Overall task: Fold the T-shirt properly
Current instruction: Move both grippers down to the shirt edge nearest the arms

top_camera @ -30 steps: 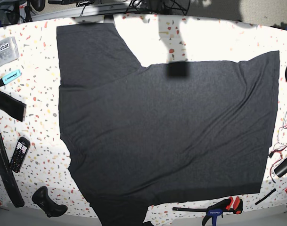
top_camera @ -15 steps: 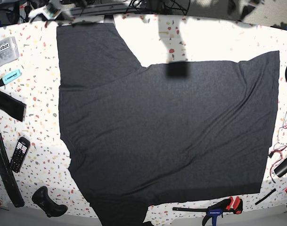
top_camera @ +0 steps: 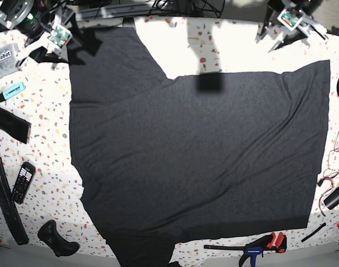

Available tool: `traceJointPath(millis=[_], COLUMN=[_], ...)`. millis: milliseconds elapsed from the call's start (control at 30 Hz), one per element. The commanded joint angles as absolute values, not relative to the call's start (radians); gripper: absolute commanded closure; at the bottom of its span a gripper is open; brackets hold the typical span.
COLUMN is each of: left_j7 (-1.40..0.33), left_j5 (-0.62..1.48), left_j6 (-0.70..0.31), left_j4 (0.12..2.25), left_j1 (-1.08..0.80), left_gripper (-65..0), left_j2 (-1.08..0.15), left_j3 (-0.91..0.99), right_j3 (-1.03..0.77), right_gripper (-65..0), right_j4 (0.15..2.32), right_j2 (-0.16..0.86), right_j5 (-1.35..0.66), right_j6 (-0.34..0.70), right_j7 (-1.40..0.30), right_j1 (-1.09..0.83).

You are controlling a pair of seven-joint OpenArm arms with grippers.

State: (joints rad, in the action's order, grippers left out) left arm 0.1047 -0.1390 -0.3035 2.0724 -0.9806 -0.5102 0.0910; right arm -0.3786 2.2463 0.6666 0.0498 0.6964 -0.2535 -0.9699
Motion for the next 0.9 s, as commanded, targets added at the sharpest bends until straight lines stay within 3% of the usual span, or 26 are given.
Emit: traceJointPath(millis=[0, 200, 433, 600, 867], left_j7=[0.104, -0.126, -0.159, -0.130, 0.054], left_j5=[-0.155, -0.318, -0.415, -0.421, -0.527], left_j6=[-0.297, -0.344, -0.352, -0.352, -0.307], left_j4=[2.088, 2.088, 2.035, 1.890, 1.599], left_j1=[-0.977, -0.894, -0.790, -0.775, -0.652], left_gripper=[-21.5, -23.3, -23.3, -23.3, -23.3], left_j2=[-0.527, -0.585, -0.669, -0.709, -0.709], left_j3=[0.095, 0.095, 0.095, 0.095, 0.095], right_j3=[-0.386, -0.386, -0.386, -0.386, -0.386], right_gripper=[-31.4, -31.4, -31.4, -31.4, -31.4], right_j4=[2.281, 2.353, 2.356, 2.356, 2.356], right_j2=[0.676, 0.676, 0.676, 0.675, 0.675], right_j5=[0.068, 0.183, 0.180, 0.179, 0.084], right_j6=[0.698, 0.698, 0.698, 0.698, 0.698], right_j7=[-0.250, -0.345, -0.380, -0.389, -0.390], right_j1=[-0.978, -0.984, -0.984, -0.983, -0.983])
